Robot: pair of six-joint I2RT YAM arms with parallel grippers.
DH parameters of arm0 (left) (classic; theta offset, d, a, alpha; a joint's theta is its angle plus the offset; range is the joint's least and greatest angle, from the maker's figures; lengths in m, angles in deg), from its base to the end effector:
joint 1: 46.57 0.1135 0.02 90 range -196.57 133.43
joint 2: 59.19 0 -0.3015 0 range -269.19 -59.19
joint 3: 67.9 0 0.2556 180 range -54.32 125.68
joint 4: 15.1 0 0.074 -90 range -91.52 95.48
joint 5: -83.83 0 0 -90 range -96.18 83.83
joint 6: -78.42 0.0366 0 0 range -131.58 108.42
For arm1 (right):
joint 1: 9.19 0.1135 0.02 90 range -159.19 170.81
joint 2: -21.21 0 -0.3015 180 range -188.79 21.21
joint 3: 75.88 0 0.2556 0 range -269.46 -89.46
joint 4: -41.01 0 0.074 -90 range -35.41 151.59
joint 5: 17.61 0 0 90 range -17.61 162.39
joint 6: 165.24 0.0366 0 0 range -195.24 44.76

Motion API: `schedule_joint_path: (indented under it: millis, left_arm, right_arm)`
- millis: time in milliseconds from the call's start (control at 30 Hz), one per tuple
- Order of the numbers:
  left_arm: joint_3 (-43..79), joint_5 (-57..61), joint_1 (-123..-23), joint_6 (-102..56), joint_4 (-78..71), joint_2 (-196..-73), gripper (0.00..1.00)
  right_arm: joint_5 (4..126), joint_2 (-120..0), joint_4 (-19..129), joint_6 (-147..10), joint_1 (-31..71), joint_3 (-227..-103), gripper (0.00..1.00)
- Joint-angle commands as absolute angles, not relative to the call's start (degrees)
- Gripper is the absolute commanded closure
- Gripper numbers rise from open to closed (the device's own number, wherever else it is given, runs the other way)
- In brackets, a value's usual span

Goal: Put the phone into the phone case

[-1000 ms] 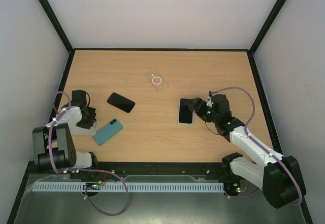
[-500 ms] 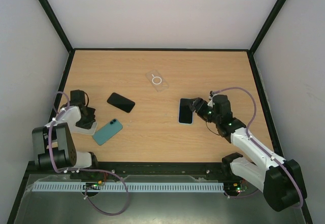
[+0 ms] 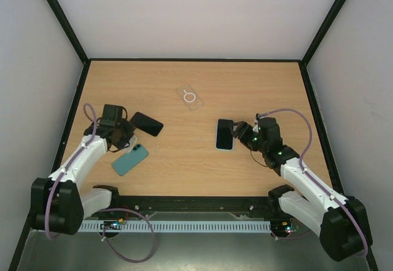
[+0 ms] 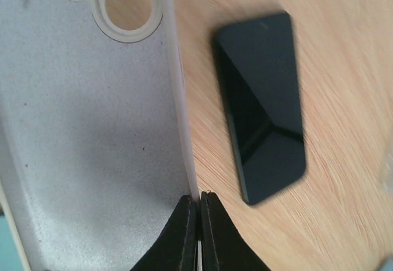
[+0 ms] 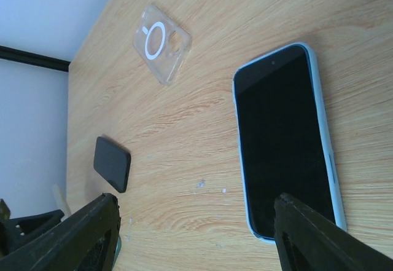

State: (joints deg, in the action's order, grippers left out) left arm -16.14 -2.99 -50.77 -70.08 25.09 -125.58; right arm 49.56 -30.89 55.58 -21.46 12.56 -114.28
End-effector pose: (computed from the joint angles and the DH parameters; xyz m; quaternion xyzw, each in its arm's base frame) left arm 0.2095 -0.0174 0.2349 -0.4274 0.8517 -0.1798 0.2442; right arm 0.1601 0.0792 0.2398 0.1345 0.8368 0.4423 0.2935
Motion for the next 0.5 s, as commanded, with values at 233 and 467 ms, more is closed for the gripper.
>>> schedule_joint_path:
  millis: [233, 467]
  left_arm:
    - [-11.5, -6.2, -74.2, -69.7, 20.7, -121.6, 0.98]
    - [-9.6, -5.8, -87.9, -71.4, 14.4, -129.9, 0.98]
  right_arm:
    - [50.6, -29.3, 59.4, -22.9, 13.1, -114.4, 0.31]
    - [51.4, -29.9, 60.0, -23.7, 13.0, -115.2, 0.31]
